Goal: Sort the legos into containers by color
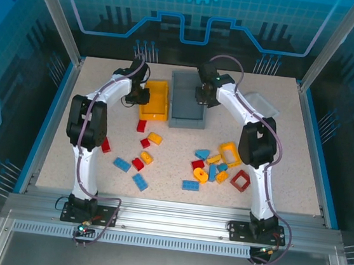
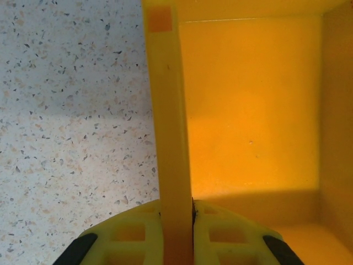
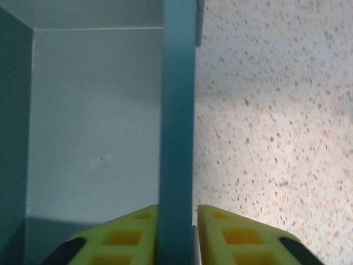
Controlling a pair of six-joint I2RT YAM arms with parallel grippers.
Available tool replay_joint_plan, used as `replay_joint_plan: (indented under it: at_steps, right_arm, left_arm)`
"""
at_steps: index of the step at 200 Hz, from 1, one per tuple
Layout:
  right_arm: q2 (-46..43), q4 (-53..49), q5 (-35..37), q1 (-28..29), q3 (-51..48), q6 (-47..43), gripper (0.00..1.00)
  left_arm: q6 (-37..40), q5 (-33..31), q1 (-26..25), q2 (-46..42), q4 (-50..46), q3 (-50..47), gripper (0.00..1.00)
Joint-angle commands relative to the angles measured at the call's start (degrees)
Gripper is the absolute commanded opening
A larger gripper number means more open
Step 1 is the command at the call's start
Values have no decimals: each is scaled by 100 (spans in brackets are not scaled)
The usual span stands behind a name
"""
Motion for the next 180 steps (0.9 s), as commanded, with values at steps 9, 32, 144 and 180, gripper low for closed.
replay_joint_plan:
  at_steps: [9, 32, 144, 180]
  right_arm:
    - [34, -207, -140, -41, 241, -21, 40]
    - [-496, -66, -74, -92, -276, 63, 53]
    - [-4191, 1135, -1337, -2515, -4816, 4537, 73]
    - [-3944, 1595, -1641, -2681, -5166, 6115, 81]
  left_arm:
    - [170, -33, -43, 126, -207, 114, 6]
    - [43, -117, -41, -88, -240, 109, 27]
    - [-1504, 633, -719, -3611, 1584, -2737, 60]
    - [-1887, 877, -1202, -4245, 1970, -3454, 59]
